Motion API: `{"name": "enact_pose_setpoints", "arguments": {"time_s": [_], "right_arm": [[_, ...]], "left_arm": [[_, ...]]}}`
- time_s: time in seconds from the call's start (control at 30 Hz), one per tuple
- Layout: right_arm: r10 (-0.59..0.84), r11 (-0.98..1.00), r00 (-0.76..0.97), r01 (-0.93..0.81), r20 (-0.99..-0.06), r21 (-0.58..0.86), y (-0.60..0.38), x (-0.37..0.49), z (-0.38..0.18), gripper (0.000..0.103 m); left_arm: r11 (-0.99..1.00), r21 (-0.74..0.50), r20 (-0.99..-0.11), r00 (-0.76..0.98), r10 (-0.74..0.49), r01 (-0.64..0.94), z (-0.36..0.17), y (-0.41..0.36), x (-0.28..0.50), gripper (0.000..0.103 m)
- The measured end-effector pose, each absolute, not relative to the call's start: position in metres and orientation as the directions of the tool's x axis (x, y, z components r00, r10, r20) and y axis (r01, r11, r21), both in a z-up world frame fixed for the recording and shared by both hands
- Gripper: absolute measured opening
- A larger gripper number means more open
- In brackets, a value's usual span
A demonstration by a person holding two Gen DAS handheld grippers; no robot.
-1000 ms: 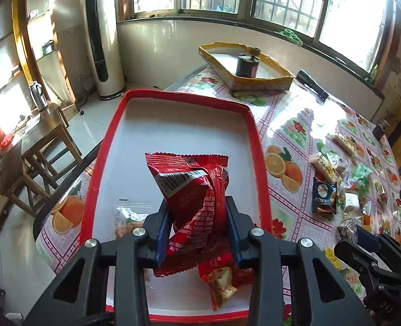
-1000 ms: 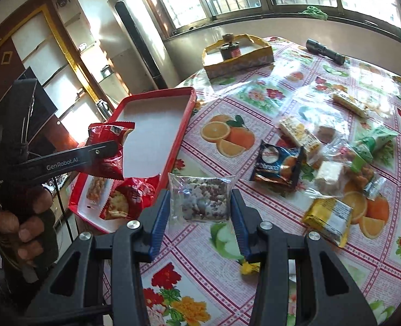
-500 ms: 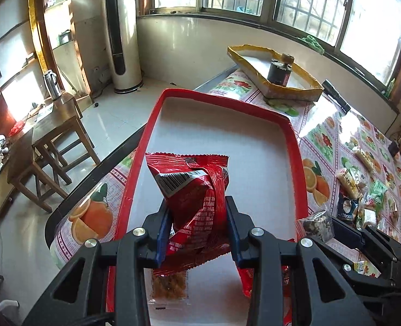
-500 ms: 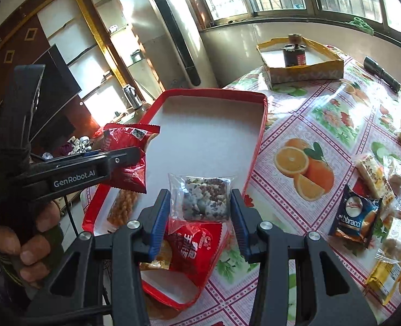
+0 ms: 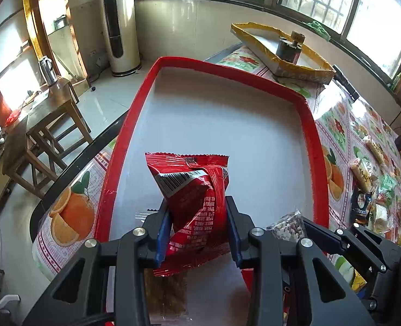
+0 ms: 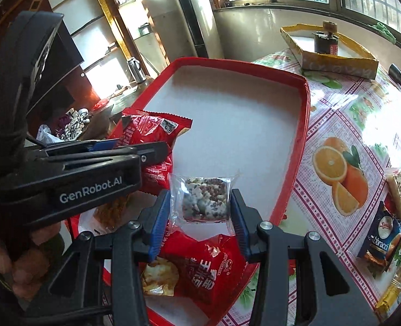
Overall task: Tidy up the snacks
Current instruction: 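Carry both bags over the red tray and open both tools to release them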
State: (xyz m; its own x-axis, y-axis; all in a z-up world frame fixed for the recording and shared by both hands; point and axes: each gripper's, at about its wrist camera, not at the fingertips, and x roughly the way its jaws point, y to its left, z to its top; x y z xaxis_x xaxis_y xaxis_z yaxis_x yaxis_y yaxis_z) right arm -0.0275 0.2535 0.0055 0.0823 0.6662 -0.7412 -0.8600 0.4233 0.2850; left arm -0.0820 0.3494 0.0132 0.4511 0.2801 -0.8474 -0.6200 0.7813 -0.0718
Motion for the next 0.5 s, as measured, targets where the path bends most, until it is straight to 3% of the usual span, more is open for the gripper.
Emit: {"name": "enact_pose_setpoints", "arguments": {"time_s": [0.5], "right_arm": [[0.690, 0.444, 0.111, -0.846, -0.716, 0.296, 0.230, -0.026, 0.009, 0.053]], "left_arm": [[0.793, -0.092, -0.813, 0.505, 0.289, -0.602, 0.044, 0.338, -0.094, 0.039]]}}
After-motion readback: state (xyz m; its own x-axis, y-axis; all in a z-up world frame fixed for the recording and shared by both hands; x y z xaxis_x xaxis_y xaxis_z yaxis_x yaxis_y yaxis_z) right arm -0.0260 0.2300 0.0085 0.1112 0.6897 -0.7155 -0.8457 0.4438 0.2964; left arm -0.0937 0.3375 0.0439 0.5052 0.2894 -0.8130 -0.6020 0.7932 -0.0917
